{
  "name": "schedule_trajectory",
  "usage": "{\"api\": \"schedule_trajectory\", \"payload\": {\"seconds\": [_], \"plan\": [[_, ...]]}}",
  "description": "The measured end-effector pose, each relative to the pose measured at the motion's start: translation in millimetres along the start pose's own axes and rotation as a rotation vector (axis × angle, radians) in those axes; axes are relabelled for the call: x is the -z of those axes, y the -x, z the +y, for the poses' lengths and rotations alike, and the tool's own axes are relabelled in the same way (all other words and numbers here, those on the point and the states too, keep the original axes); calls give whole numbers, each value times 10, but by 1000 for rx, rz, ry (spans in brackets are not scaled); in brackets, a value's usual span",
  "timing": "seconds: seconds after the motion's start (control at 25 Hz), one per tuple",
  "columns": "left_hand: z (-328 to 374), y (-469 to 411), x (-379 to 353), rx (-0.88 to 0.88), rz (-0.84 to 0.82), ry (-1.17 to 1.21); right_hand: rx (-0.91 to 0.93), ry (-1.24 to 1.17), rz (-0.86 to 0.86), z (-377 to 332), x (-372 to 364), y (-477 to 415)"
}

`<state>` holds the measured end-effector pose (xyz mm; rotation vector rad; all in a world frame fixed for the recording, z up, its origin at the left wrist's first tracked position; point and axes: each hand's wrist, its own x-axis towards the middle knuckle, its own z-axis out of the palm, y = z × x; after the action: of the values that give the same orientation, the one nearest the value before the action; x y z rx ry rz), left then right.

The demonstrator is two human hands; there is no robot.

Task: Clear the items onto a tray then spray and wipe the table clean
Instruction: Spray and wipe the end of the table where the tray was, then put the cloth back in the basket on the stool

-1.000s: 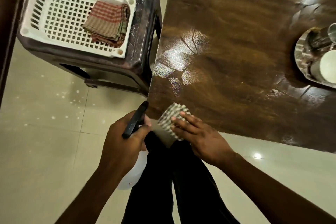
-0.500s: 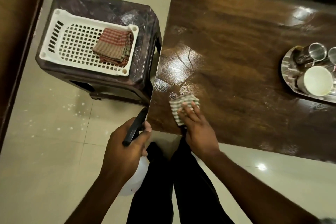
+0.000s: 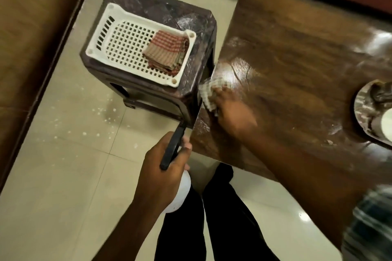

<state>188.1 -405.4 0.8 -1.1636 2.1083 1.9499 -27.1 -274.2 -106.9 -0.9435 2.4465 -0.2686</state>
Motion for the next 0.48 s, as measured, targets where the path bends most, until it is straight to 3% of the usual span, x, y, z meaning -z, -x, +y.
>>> {"api": "schedule_trajectory", "payload": {"seconds": [0.08,0.16,0.24,0.32,0.4,0.48], "plan": [[137,142,117,-8,58,28,-13,-54,-54,-90,-148,502],[274,260,245,-26,91,31,-110,-269,-77,-167,-209,922],[450,384,410,-41,94,-48,-425,-729,-71,-323,-110,1231],[618,465,605,-72,128,-186,-676,-1375,-34,-547,138,1399],[829,533,840,-118,195,-335,-703,-1892,-80,-806,501,1508],[1046,583,1098,-142,261,-357,-605,-2210,-125,-1017,876,1557]]}}
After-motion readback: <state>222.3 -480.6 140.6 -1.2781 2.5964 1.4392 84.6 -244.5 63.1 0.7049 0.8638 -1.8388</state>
